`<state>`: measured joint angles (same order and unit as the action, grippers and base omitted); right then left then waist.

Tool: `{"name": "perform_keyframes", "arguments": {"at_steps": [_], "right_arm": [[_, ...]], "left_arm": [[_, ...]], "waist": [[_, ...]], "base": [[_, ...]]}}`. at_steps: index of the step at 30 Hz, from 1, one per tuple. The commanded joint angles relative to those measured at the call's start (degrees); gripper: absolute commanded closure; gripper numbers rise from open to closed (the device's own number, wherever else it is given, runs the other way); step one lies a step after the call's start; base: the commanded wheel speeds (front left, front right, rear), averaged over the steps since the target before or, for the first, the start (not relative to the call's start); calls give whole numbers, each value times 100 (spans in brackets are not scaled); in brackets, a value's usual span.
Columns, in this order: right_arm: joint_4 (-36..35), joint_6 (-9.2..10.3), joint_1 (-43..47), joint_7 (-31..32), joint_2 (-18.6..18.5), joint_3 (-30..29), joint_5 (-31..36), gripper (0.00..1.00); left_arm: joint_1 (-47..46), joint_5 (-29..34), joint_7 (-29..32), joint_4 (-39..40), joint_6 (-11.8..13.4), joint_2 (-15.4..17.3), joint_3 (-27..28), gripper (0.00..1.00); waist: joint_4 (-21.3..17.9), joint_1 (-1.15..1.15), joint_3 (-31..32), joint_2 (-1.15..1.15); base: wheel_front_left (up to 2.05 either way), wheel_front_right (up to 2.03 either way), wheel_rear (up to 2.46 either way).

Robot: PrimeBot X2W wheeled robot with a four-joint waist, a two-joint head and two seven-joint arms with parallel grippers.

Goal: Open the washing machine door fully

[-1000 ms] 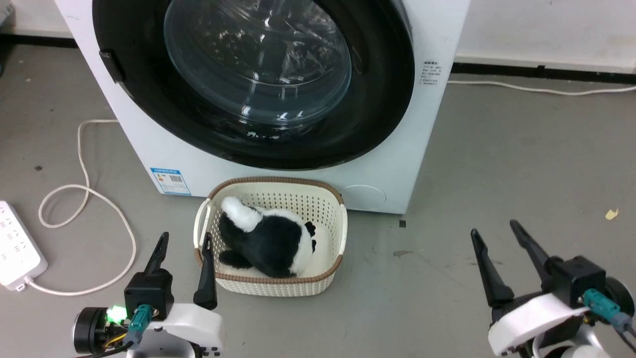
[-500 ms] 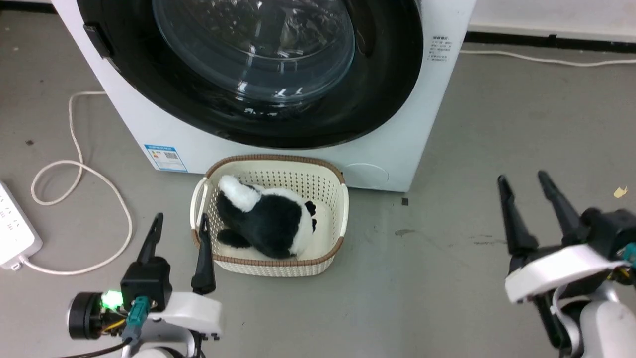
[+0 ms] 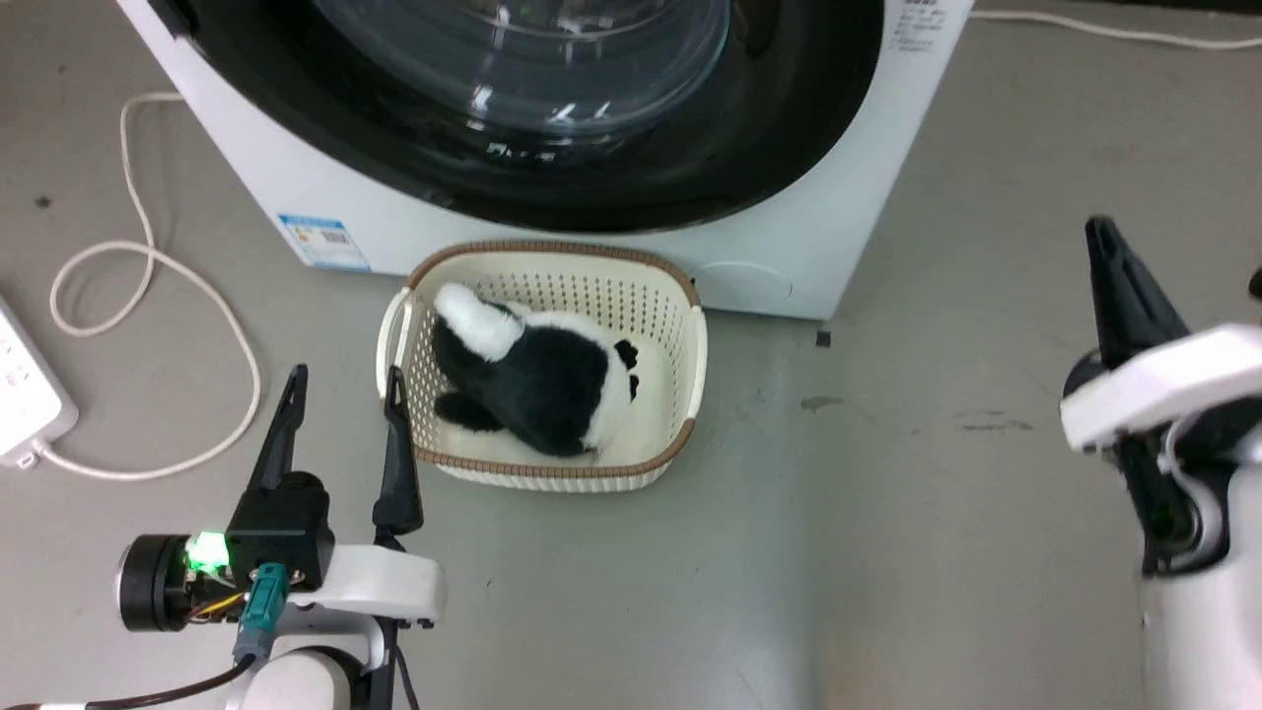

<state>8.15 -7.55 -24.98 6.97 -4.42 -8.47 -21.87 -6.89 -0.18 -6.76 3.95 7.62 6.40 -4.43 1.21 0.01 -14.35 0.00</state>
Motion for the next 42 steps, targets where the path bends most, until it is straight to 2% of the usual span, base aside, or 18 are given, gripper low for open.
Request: {"name": "perform_keyframes", "arguments": {"at_steps": [1,14,22,23,31,42], "right_arm": [[85,2,-249,90,30,-51,-139,100],[1207,3,-1916,1308,134,-631,-1034,100],[2113,4,-3075,1861,143,-1148,-1405,100],[2404,4,-3480,1961,144,-1286,-1452,100],[3161,4,-4444,2413,130,-1743,-1536,100],[4308,5,-5690,3106,-69,-2599,-1760,100]], "left_arm": [[-105,0,-66,48,55,43,-20,0],[-363,-35,-222,130,248,71,-146,0],[-486,-45,-318,188,348,85,-215,0],[-548,-43,-354,245,391,82,-240,0],[-685,-27,-450,401,496,97,-333,0],[-780,-19,-581,433,648,105,-474,0]], "waist": [[48,-1,-100,0],[325,-1,-653,0],[497,-1,-926,0],[559,-1,-1041,0],[730,-1,-1324,0],[902,-1,-1609,0]], "base": [[0,0,0],[0,0,0],[0,0,0],[0,0,0],[0,0,0],[0,0,0]]}}
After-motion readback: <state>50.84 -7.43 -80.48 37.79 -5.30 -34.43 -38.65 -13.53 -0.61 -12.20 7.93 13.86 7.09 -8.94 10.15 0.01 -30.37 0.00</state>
